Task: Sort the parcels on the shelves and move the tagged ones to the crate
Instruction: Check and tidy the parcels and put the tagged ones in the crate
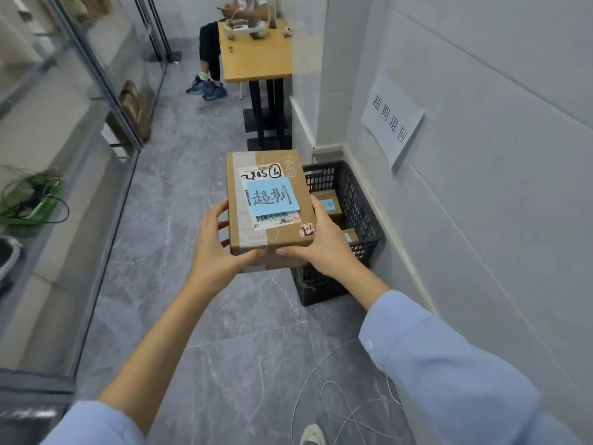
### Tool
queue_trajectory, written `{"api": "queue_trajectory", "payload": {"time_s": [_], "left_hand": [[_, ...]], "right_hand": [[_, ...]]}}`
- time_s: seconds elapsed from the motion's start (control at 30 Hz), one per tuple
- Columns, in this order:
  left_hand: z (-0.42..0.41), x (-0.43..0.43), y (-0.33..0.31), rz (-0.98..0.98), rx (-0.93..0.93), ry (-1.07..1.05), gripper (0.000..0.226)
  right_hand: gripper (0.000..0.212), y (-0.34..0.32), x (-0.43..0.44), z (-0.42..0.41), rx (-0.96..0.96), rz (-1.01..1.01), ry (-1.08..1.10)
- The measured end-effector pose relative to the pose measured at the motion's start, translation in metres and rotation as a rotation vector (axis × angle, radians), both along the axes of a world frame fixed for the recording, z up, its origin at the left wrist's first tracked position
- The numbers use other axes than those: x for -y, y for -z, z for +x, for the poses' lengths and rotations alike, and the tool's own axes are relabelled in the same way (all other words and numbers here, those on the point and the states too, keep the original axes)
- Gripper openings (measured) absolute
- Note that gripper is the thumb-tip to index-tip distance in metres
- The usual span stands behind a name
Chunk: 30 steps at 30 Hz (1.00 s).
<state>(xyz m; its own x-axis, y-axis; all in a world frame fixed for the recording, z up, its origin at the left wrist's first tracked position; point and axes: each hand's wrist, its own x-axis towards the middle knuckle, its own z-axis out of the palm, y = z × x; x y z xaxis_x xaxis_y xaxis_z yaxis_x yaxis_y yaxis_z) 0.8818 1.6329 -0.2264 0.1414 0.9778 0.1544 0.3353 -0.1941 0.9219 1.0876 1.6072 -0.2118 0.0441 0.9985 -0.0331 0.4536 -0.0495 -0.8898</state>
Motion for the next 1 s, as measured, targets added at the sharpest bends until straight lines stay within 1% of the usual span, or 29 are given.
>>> {"api": "queue_trajectory", "payload": {"time_s": [0.23, 0.57, 1.0], "left_hand": [[0.012, -0.03, 0.001, -0.023, -0.017, -0.014, 0.1], [0.017, -0.058, 0.002, -0.026, -0.026, -0.024, 0.098], [0.022, -0.068, 0.008, -0.028, -0.03, -0.011, 0.1]], "right_hand": [[0.099, 0.008, -0.033, 0.01, -0.031, -0.02, -0.001], [0.099, 0.01, -0.06, 0.016, -0.046, -0.033, -0.01], [0.1, 0.017, -0.068, 0.021, -0.058, -0.061, -0.026]]}}
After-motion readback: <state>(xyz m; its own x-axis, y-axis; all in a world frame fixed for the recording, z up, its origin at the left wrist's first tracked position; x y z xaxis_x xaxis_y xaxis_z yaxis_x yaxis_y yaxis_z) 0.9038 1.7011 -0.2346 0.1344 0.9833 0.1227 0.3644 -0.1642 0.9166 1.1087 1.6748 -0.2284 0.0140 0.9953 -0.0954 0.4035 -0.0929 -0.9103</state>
